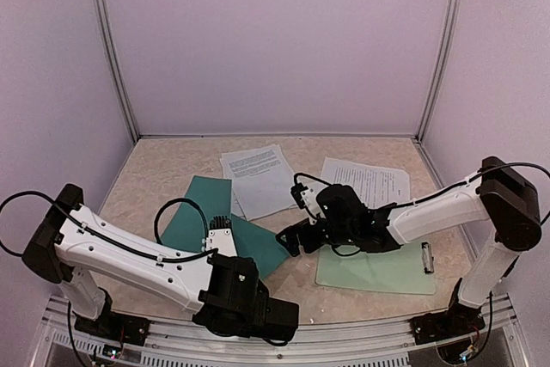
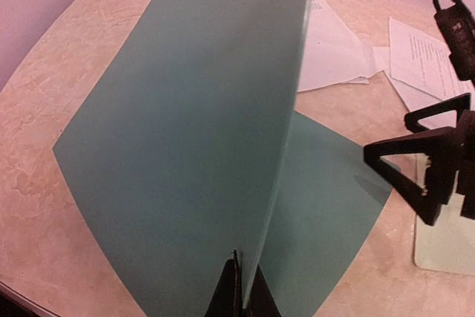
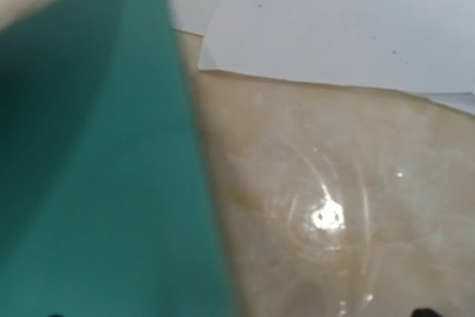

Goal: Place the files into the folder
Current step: Open the folder at the center of the board.

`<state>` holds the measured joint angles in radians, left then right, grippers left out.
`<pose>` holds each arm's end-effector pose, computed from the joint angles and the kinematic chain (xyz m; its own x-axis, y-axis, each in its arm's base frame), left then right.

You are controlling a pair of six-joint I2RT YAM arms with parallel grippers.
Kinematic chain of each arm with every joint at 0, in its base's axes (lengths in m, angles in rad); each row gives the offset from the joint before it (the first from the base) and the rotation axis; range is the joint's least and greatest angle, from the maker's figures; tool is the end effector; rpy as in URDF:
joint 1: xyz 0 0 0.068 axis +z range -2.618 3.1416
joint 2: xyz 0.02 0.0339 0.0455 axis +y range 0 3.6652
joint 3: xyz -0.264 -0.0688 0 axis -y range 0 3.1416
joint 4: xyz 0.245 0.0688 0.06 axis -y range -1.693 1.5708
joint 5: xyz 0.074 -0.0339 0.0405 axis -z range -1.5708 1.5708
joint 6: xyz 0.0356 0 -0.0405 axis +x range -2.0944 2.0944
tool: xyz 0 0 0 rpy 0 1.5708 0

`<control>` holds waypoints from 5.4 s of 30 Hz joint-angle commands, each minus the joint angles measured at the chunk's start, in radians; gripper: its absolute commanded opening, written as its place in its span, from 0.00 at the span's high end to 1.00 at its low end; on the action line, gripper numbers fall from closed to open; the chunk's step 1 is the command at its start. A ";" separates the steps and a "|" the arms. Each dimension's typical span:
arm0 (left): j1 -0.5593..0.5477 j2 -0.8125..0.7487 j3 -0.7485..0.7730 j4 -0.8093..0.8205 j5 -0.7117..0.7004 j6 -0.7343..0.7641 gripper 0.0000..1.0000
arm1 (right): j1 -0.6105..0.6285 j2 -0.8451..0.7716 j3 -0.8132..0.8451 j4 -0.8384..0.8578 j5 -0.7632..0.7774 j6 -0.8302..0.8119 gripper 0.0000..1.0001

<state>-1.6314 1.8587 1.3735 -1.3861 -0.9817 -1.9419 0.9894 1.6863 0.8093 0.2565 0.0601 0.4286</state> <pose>0.0107 -0.3131 0.2159 -0.5239 -0.0855 -0.8475 -0.1418 0.9898 -0.0122 0.1898 0.2849 0.1621 -0.6260 -0.1972 -0.7545 -0.6016 0.7377 0.3064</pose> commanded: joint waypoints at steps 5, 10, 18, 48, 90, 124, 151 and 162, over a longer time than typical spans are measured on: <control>-0.010 -0.018 0.170 -0.414 -0.070 0.176 1.00 | 0.019 -0.032 0.012 -0.050 0.077 0.184 0.01; -0.010 -0.008 0.192 -0.414 -0.074 0.240 1.00 | 0.018 -0.130 -0.054 -0.001 0.049 0.312 0.01; -0.006 0.048 0.239 -0.415 -0.067 0.327 1.00 | 0.018 -0.209 -0.071 -0.129 0.127 0.399 0.01; 0.024 -0.027 -0.172 -0.414 -0.375 -0.102 1.00 | 0.011 -0.121 -0.097 -0.082 0.139 0.360 0.02; 0.080 -0.423 -0.554 -0.415 -0.247 -0.729 0.74 | 0.038 0.122 0.116 -0.043 0.004 0.235 0.02; 0.467 -0.795 -0.551 0.700 0.197 1.296 0.61 | 0.039 0.143 0.113 -0.015 -0.026 0.237 0.02; 0.580 -0.571 -0.197 0.744 0.398 1.550 1.00 | 0.036 0.083 0.070 -0.018 0.014 0.251 0.02; 0.621 -0.586 -0.277 0.865 0.389 1.297 1.00 | -0.001 0.006 0.065 -0.108 0.106 0.233 0.02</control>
<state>-1.0412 1.2839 1.1465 -0.5716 -0.5537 -0.5060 1.0065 1.7058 0.8852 0.2058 0.1246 0.6708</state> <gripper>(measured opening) 0.004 0.980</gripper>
